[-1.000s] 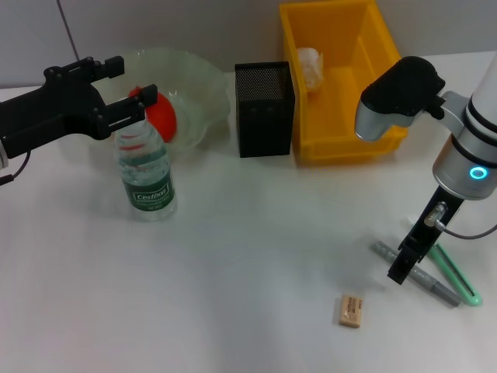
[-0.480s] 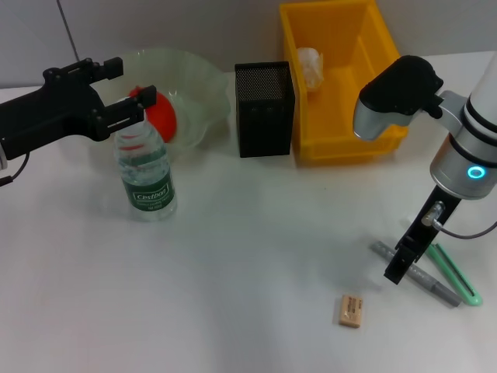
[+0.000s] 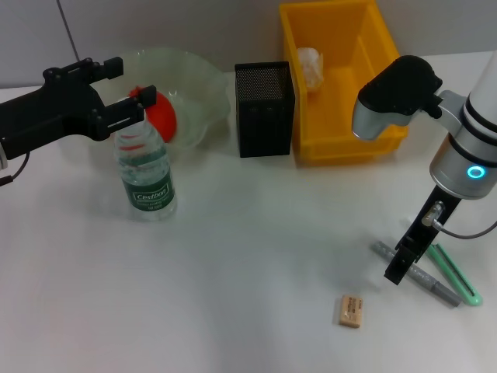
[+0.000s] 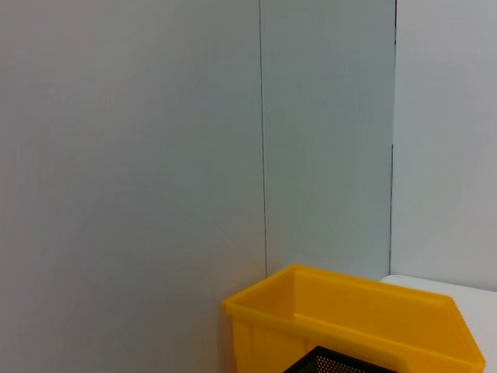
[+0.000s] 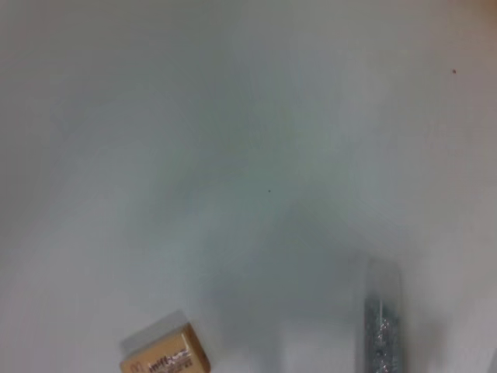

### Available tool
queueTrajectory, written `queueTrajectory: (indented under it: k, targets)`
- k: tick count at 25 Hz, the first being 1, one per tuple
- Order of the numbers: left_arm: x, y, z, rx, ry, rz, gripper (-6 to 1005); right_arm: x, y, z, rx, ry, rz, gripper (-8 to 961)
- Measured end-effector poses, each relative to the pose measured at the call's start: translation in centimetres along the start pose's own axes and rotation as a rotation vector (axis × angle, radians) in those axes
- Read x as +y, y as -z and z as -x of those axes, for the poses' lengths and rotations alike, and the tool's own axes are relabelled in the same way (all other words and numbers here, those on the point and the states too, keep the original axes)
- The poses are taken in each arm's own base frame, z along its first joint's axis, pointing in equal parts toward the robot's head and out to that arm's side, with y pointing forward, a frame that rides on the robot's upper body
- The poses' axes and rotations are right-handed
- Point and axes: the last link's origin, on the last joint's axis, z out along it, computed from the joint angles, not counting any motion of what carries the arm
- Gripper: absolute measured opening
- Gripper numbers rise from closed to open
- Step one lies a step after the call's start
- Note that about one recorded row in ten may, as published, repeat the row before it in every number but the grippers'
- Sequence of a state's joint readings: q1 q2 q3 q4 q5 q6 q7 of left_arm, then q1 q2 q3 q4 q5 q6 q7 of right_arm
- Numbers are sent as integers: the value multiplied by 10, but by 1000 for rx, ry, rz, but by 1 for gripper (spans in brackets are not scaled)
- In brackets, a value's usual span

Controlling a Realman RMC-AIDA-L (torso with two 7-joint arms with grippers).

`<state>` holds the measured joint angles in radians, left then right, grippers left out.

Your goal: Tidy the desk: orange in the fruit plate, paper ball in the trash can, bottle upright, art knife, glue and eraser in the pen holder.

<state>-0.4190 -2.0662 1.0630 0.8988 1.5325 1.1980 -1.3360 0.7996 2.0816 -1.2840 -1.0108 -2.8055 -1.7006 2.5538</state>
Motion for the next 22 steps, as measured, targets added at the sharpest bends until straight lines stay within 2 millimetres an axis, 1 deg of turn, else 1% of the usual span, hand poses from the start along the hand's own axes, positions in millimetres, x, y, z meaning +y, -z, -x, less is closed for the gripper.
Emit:
queueTrajectory:
  k: [8, 9, 11, 14, 22]
  targets:
    - [-1, -1, 0, -1, -1, -5, 685, -1, 1, 0, 0, 0, -8, 697]
    - [-1, -1, 0, -1, -1, -5, 685, -2, 6, 1, -11, -6, -14, 697]
    - [-1, -1, 0, -1, -2, -8, 685, -2, 9, 1, -19, -10, -18, 697]
    - [-2, -1, -1, -1, -2, -9, 685, -4, 22, 1, -68, -27, -42, 697]
    - [-2, -1, -1, 0, -2, -10, 686, -7, 30, -5, -65, -106, -29, 697]
